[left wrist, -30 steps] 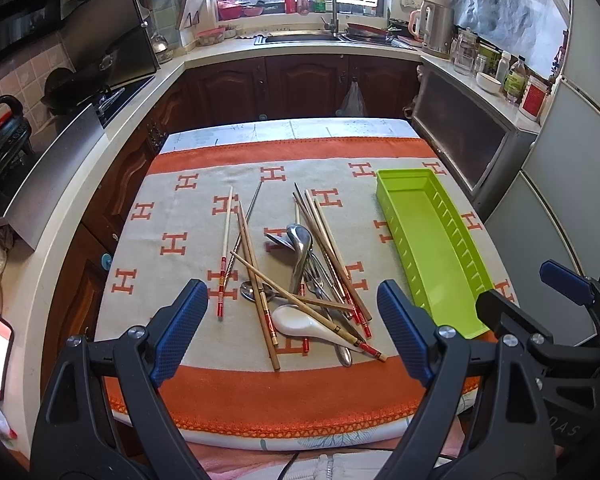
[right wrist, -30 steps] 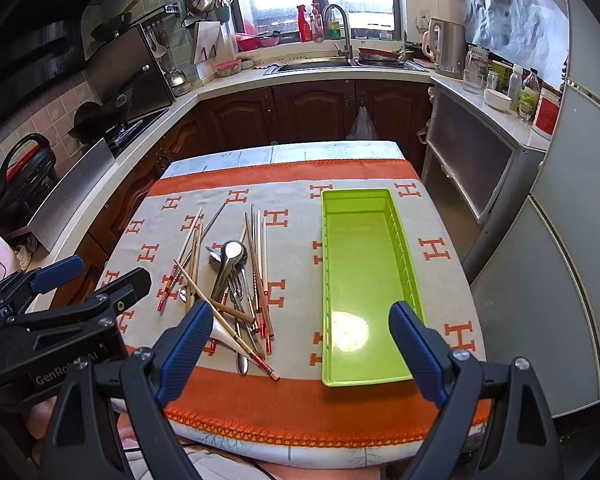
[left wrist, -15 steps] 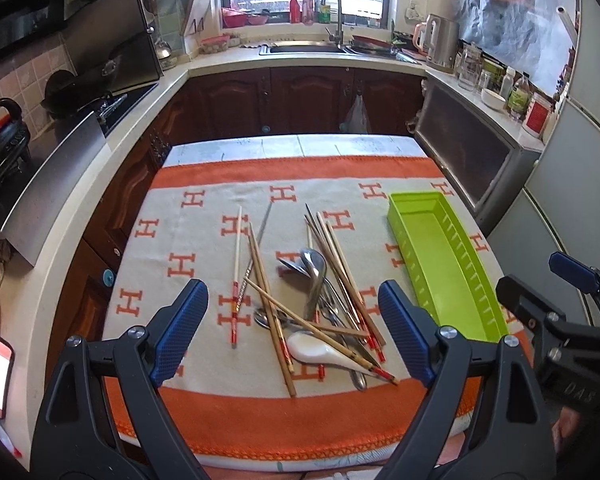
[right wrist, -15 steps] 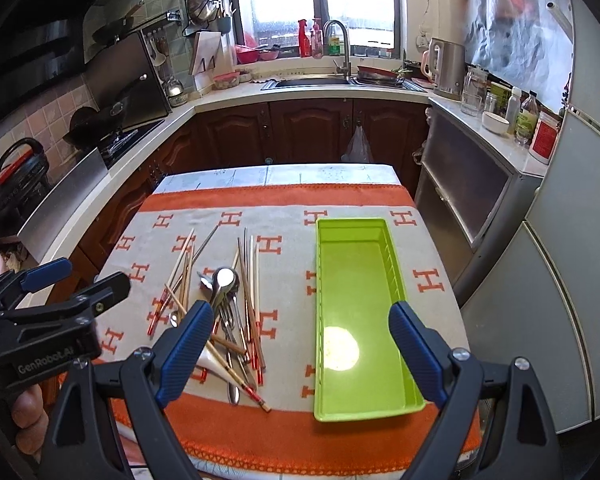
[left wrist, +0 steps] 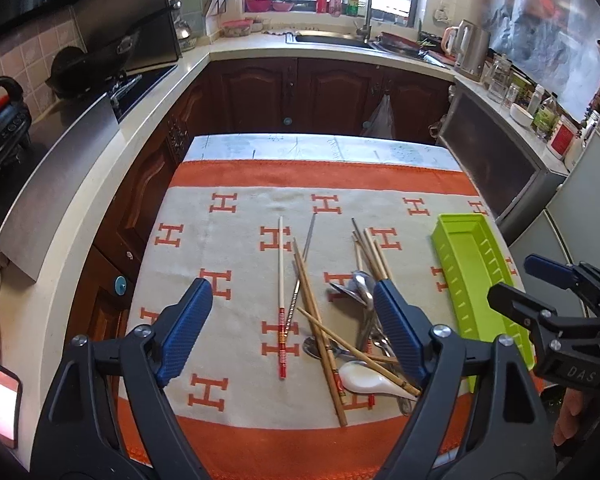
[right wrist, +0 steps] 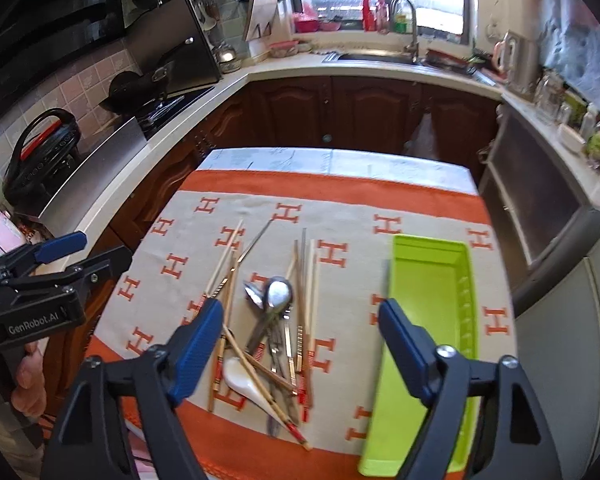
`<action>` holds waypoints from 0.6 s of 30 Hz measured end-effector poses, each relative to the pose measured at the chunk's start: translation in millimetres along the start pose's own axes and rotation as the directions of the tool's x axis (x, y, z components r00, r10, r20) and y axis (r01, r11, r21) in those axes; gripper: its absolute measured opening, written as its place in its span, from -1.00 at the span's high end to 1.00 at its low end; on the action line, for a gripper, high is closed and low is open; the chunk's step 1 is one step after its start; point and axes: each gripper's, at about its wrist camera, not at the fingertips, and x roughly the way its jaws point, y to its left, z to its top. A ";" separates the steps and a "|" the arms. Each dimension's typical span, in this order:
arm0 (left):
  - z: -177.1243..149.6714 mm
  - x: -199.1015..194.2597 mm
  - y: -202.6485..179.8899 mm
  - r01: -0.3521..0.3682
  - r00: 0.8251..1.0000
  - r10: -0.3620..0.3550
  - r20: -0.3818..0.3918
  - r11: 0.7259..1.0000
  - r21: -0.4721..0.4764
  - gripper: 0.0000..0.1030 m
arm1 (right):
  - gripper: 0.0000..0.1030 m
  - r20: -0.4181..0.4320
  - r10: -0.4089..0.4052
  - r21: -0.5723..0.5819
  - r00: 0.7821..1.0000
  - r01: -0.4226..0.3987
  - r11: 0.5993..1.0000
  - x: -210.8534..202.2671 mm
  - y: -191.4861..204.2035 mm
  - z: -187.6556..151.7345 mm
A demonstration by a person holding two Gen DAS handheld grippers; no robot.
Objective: Organize utensils
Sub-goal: 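Grasp a red-striped chopstick with the left gripper while the right gripper grasps a plain wooden chopstick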
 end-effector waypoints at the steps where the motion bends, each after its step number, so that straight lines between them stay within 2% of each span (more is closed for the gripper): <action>1: 1.4 9.0 4.8 -0.006 1.000 0.006 -0.016 1.000 -0.008 -0.50 | -0.31 -0.017 0.018 0.004 1.000 -0.017 1.000 8.0 2.7 2.8; 3: 2.1 26.3 15.2 -0.010 0.999 0.009 -0.041 1.000 -0.022 -0.44 | -0.15 -0.071 0.073 0.009 0.995 -0.073 0.997 32.7 11.4 8.1; 7: -2.2 73.1 42.6 -0.006 0.991 -0.002 -0.132 0.998 -0.063 0.02 | 0.13 -0.178 0.120 -0.044 0.977 -0.130 0.990 76.0 36.8 4.6; 10: -12.7 103.8 57.9 0.016 0.979 -0.035 -0.201 0.995 -0.095 0.24 | 0.31 -0.258 0.128 -0.097 0.958 -0.158 0.983 103.2 56.4 -9.3; 16: -35.6 145.3 69.6 0.053 0.961 -0.078 -0.267 0.994 -0.100 0.26 | 0.38 -0.361 0.090 -0.183 0.928 -0.165 0.969 139.1 74.5 -36.7; 18: -41.0 156.1 70.4 0.069 0.955 -0.095 -0.282 0.992 -0.102 0.26 | 0.48 -0.380 0.071 -0.203 0.922 -0.158 0.966 147.1 77.1 -43.6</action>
